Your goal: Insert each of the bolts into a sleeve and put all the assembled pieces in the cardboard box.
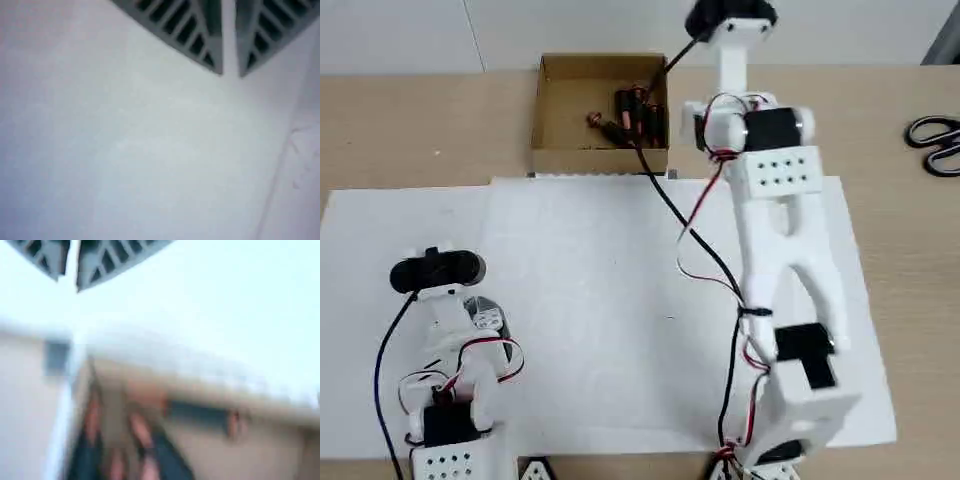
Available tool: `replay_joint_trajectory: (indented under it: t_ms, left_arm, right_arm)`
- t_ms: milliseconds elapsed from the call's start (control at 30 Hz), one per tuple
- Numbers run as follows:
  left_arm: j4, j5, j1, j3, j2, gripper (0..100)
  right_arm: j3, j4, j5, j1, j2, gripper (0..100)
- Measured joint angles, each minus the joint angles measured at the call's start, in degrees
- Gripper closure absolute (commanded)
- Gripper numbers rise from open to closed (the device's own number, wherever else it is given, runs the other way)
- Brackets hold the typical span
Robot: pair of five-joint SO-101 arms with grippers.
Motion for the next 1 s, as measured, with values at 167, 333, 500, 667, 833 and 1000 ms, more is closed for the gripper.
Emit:
replay_joint_trajectory:
  t_ms: [167, 333, 500, 667, 833, 1000]
  left_arm:
    - [0.0, 0.0, 0.0, 0.0, 0.0, 99]
    - [0.0, 0.0, 0.0, 0.0, 0.0, 99]
    - [0.0, 0.0, 0.0, 0.0, 0.0, 99]
    - [0.0, 0.0, 0.0, 0.0, 0.0, 99]
    - [0.0, 0.0, 0.0, 0.0, 0.0, 99]
    - [0.0, 0.0, 0.0, 0.0, 0.0, 99]
  right_arm:
    - [0.0, 13.1, 0.0, 2.0, -5.2, 99.5]
    - [1.9, 18.1, 0.0, 4.6, -12.3, 99.5]
    - [14.3, 18.0, 0.0, 5.2, -24.6, 99.5]
    - [35.0, 11.4, 0.0, 8.8, -38.5, 99.5]
    - [59.1, -2.2, 0.0, 10.7, -54.0, 99.6]
    - [80.8, -16.1, 0.0, 10.7, -68.8, 99.6]
